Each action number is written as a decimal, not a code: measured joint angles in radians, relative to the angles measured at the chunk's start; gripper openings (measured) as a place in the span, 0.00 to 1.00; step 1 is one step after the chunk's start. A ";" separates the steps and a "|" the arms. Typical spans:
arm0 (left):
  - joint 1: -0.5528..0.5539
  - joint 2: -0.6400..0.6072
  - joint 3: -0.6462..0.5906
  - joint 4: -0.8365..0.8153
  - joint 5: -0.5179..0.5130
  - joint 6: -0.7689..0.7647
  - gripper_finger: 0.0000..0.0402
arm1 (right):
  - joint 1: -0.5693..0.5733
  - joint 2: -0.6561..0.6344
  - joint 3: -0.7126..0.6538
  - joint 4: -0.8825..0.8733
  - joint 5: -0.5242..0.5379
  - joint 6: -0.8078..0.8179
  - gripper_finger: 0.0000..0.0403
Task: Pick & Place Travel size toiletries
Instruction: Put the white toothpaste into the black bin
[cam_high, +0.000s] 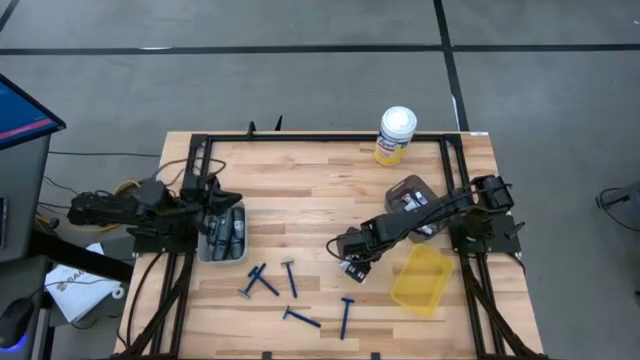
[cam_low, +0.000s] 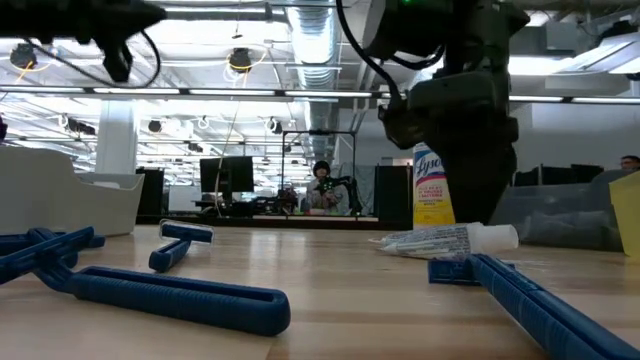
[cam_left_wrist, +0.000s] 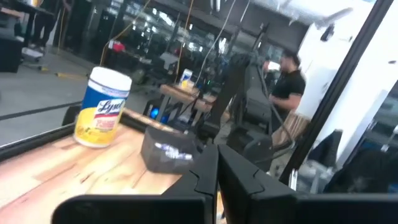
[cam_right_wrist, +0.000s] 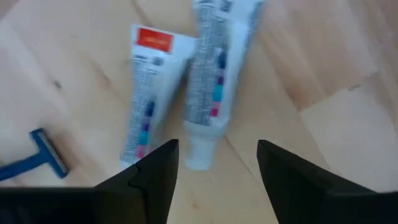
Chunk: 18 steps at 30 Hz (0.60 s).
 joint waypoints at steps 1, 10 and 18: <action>0.000 -0.009 -0.035 0.036 -0.001 -0.016 0.01 | -0.001 0.000 0.000 0.005 0.000 0.000 0.52; -0.001 -0.015 -0.243 0.284 -0.009 -0.094 0.01 | 0.002 0.000 -0.009 0.016 0.012 -0.016 0.50; -0.001 -0.003 -0.243 0.292 -0.021 -0.084 0.01 | 0.001 0.012 -0.008 0.037 0.035 -0.044 0.50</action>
